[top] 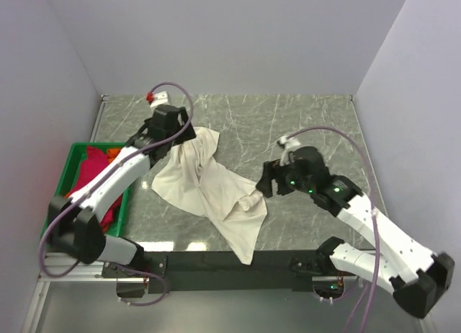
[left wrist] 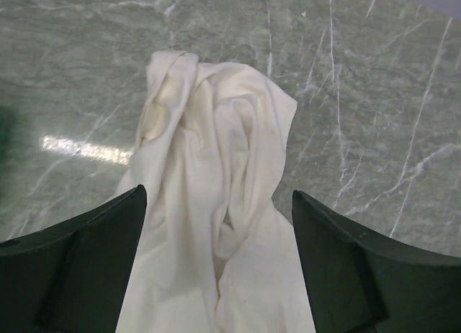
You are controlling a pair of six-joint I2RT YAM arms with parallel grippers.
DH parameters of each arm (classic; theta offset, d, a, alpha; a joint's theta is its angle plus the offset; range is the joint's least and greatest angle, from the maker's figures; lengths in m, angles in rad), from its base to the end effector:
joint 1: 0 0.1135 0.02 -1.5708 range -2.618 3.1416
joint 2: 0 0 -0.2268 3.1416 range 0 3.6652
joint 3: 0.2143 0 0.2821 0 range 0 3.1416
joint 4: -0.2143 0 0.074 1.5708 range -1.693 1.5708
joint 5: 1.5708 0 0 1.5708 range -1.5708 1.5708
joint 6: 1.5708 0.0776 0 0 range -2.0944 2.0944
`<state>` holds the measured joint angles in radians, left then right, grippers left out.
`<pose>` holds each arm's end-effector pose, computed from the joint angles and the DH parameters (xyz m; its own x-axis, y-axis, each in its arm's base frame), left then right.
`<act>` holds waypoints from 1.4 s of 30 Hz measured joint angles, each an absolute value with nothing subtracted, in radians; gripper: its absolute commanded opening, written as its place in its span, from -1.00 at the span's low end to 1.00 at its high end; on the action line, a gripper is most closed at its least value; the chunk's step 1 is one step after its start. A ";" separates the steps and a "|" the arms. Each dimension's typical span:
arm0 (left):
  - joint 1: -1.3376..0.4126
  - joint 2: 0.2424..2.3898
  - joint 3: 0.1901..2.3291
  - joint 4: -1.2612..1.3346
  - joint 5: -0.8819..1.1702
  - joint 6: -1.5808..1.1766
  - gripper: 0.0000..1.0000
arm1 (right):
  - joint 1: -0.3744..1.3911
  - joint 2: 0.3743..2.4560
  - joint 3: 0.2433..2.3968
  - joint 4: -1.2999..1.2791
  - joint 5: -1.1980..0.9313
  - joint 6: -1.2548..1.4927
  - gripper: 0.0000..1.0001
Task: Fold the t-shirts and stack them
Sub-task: Move the tshirt to the center of the board
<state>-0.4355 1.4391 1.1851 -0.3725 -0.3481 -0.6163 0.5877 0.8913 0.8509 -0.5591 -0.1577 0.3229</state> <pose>0.3658 -0.1410 0.2410 -0.5182 -0.3582 -0.7767 -0.1881 0.9336 -0.3050 0.2260 0.1652 0.2537 -0.6533 -0.0587 -0.7548 -0.4726 0.8105 0.3460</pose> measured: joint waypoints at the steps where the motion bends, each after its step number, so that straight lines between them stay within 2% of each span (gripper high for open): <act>1: -0.429 1.392 1.162 -0.372 -0.347 -0.616 0.73 | 0.628 0.916 0.852 -0.556 -0.144 0.317 0.64; 9: -0.287 1.056 0.889 -0.406 -0.319 -0.616 0.69 | 0.980 1.252 0.959 -0.543 0.048 0.170 0.53; 17: -0.275 0.893 0.704 -0.417 -0.292 -0.607 0.68 | 1.227 1.495 1.015 -0.530 0.318 -0.046 0.56; 26: -0.251 0.900 0.702 -0.424 -0.294 -0.595 0.67 | 1.321 1.657 1.023 -0.514 0.513 -0.216 0.57; 32: -0.239 0.900 0.702 -0.425 -0.294 -0.595 0.66 | 1.331 1.711 1.034 -0.462 0.569 -0.283 0.57; 35: -0.236 0.900 0.702 -0.425 -0.294 -0.595 0.66 | 1.331 1.737 1.058 -0.440 0.581 -0.309 0.44; 37: -0.234 0.900 0.702 -0.425 -0.294 -0.595 0.65 | 1.331 1.756 1.070 -0.426 0.583 -0.318 0.20; 38: -0.233 0.900 0.702 -0.425 -0.294 -0.595 0.65 | 1.331 1.764 1.073 -0.422 0.582 -0.324 0.06; 39: -0.232 0.900 0.702 -0.425 -0.294 -0.595 0.65 | 1.331 1.768 1.074 -0.419 0.581 -0.327 -0.23; 41: -0.229 0.900 0.702 -0.425 -0.294 -0.595 0.65 | 1.331 1.768 1.074 -0.418 0.578 -0.333 -0.53; 42: -0.229 0.900 0.702 -0.424 -0.294 -0.595 0.65 | 1.331 1.768 1.076 -0.416 0.576 -0.335 -0.77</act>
<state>-0.2287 0.8997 0.7021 -0.4244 -0.2935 -0.5945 1.3308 1.7679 1.0756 -0.4156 0.5762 -0.3347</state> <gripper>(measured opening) 0.827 0.273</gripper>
